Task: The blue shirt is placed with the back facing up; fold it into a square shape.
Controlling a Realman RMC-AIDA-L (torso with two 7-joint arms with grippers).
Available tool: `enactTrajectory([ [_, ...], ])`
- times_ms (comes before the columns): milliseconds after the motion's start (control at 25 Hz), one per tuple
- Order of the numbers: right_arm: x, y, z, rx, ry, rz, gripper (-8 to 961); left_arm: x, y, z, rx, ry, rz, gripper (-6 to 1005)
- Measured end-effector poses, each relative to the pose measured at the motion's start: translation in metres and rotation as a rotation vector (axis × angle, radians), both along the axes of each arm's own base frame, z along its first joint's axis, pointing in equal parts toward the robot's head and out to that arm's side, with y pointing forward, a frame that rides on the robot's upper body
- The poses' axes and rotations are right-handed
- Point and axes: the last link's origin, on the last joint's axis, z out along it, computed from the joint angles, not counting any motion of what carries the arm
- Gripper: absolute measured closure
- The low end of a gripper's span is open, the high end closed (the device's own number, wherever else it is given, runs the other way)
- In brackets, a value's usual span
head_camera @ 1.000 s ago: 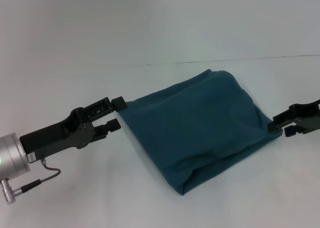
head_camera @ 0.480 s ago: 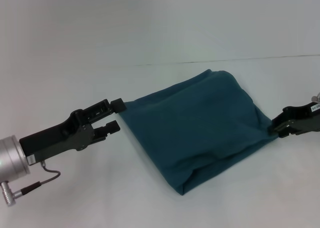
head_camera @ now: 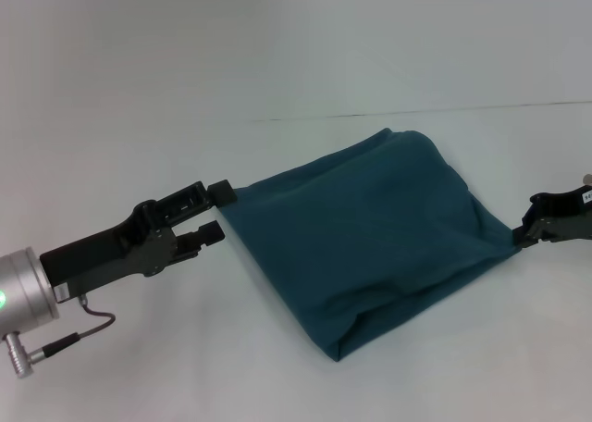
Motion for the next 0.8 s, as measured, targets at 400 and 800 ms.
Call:
enactTrajectory([
  [400, 0.001, -0.003, 0.009, 0.003, -0.003, -0.004, 930, -0.002, -0.001, 0.0, 0.001, 0.002, 0.006, 98],
  [800, 0.001, -0.007, 0.009, -0.012, 0.006, 0.003, 912, -0.001, 0.001, 0.0, 0.001, 0.009, 0.005, 99],
])
